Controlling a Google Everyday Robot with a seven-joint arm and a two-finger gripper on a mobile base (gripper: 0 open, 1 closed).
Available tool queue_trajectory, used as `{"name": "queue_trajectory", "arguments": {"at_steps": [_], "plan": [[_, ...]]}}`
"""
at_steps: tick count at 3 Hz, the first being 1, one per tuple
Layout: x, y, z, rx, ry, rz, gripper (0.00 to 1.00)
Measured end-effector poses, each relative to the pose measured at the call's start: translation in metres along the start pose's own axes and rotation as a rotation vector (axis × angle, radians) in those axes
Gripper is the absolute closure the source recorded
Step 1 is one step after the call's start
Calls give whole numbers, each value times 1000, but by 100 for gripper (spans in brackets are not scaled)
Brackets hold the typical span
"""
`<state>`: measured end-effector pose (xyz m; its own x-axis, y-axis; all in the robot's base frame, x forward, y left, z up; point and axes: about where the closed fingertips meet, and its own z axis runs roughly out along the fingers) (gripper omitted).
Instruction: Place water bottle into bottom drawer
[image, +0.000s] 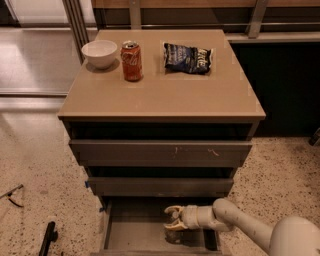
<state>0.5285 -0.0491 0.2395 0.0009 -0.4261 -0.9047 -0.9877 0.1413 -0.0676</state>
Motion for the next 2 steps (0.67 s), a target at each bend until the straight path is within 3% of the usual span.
{"name": "queue_trajectory", "arguments": {"at_steps": [1, 2], "plan": [[0, 0, 0, 0, 0, 0, 13], [0, 0, 0, 0, 0, 0, 0]]}}
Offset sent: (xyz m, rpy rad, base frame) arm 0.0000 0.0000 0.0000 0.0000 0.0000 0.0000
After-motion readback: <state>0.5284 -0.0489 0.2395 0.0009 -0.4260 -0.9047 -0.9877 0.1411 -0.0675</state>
